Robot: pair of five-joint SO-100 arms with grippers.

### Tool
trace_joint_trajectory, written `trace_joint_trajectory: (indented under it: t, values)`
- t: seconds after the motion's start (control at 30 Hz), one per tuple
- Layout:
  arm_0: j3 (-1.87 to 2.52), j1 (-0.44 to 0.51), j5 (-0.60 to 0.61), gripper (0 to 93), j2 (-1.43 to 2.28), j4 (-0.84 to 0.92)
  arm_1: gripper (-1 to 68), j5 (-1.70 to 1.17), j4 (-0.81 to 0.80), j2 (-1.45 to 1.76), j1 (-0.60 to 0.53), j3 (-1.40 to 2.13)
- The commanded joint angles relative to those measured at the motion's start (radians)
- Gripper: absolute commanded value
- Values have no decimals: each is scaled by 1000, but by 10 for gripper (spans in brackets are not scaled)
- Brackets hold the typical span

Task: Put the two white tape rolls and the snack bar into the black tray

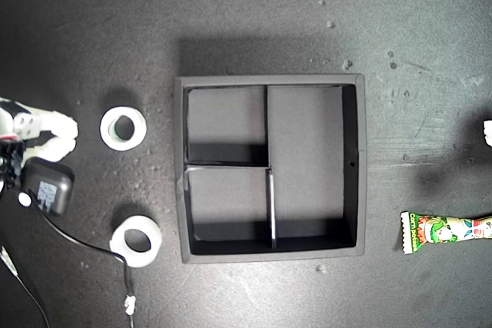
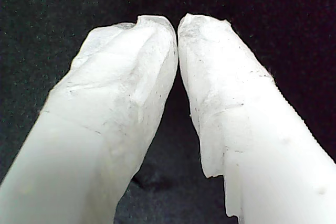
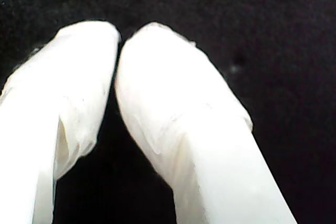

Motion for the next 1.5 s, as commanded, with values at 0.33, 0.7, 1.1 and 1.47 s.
trace_joint_trajectory:
  t: [0.33, 0.7, 1.1, 1.47]
  values:
    - [58, 9, -31, 3, 49, 40, 0, 32, 11, 2, 58, 12]
    - [58, -8, -135, 3, 49, 40, 0, 64, 11, 2, 60, 12]
    - [58, 32, -365, 2, 49, -28, -1, -383, -538, 2, -54, 12]
    - [58, 97, -403, 0, 48, -213, -4, 638, -726, 2, -8, 12]
